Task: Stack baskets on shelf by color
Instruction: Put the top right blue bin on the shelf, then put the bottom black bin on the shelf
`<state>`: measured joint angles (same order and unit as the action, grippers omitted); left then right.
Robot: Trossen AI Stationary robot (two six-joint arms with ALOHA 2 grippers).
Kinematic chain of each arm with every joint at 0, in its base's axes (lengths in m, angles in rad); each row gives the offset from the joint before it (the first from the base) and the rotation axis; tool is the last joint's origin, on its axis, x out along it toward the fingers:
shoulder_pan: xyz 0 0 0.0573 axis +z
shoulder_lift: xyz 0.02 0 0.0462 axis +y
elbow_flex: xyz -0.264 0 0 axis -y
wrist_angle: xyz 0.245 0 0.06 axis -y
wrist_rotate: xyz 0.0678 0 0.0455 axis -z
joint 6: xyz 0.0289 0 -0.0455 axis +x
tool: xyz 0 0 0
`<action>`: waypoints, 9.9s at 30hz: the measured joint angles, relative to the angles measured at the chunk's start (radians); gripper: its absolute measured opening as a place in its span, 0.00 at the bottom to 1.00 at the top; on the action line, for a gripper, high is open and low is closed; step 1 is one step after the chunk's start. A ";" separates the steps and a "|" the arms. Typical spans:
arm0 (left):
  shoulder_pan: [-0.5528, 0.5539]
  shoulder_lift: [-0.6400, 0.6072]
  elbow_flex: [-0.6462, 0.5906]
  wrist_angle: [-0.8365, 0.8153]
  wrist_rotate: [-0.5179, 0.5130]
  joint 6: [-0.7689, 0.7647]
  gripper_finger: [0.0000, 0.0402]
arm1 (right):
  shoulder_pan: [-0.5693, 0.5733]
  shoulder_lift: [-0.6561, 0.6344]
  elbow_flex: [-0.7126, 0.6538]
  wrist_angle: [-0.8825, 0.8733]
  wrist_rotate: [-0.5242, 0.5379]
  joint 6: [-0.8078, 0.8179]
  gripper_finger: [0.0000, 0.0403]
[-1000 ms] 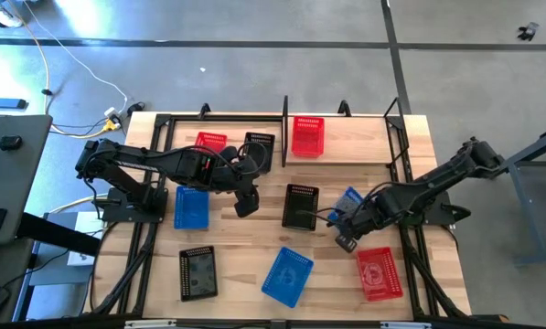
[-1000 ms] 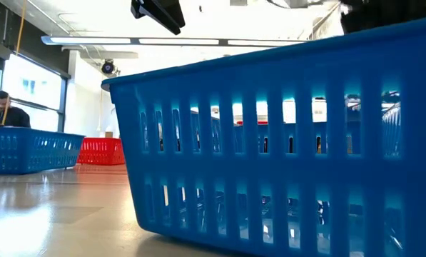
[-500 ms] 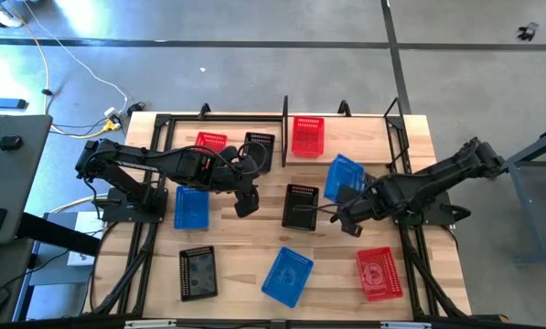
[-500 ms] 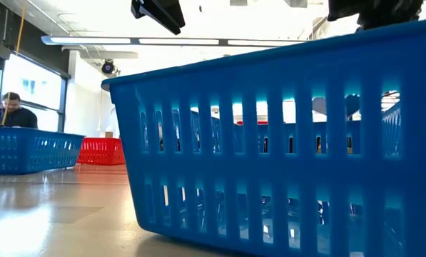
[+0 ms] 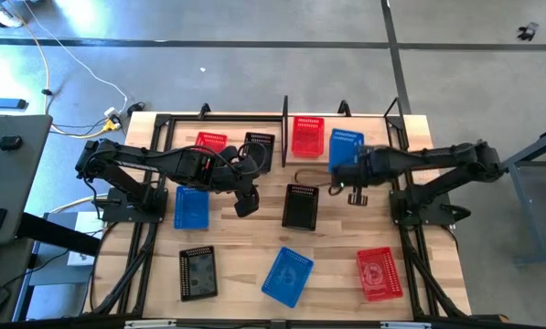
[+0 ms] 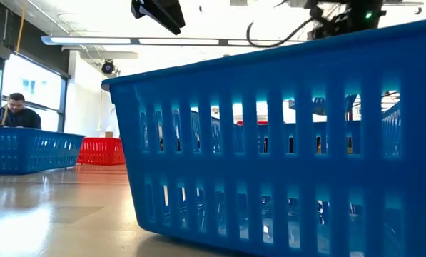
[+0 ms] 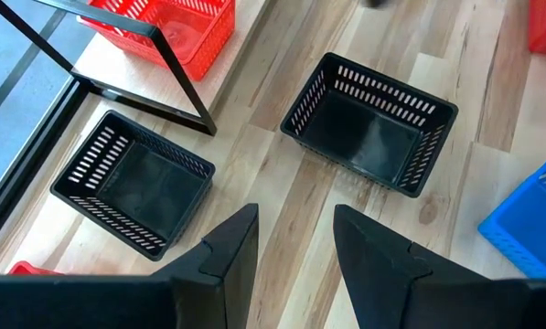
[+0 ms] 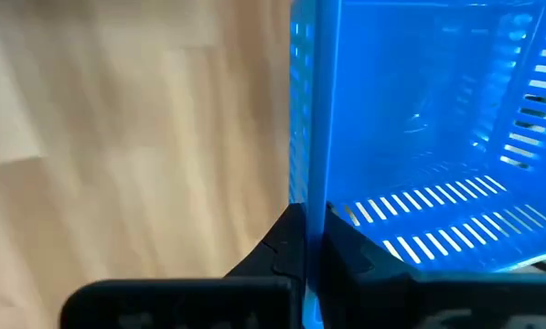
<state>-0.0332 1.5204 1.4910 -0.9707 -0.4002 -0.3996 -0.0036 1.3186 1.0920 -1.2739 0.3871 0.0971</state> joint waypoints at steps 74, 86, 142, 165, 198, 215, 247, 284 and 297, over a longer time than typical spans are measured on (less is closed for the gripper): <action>0.112 0.000 0.000 0.000 -0.003 -0.016 0.33 | -0.438 0.224 0.083 0.089 -0.091 -0.398 0.20; 0.096 -0.016 0.000 -0.005 0.060 0.121 0.33 | -0.335 0.224 0.146 0.008 -0.214 -0.058 0.20; -0.360 -0.098 -0.195 -0.306 0.313 -0.646 0.33 | 0.220 0.224 0.222 0.310 -0.340 0.449 0.20; -0.731 -0.070 -0.360 -0.232 0.311 -1.627 0.33 | 0.220 0.224 0.222 0.305 -0.391 0.235 0.20; -0.743 0.282 -0.360 -0.094 0.441 -1.893 0.32 | 0.220 0.224 0.222 0.261 -0.391 0.167 0.20; -0.644 0.260 -0.359 -0.077 0.405 -1.864 0.02 | 0.220 0.224 0.222 0.301 -0.399 0.069 0.20; -0.102 0.017 -0.237 -0.079 0.039 -1.251 0.00 | 0.269 0.224 0.222 0.896 -0.369 -0.289 0.20; 0.086 0.032 -0.141 0.011 -0.086 -1.058 0.00 | 0.181 0.397 0.222 0.932 -0.165 -0.472 0.36; 0.088 0.032 -0.141 0.057 -0.051 -1.010 0.00 | 0.173 0.414 0.222 0.902 -0.041 -0.400 0.23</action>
<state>0.0544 1.5524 1.3502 -0.9135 -0.4508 -1.4094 0.1696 1.7325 1.3138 -0.3719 0.3460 -0.3026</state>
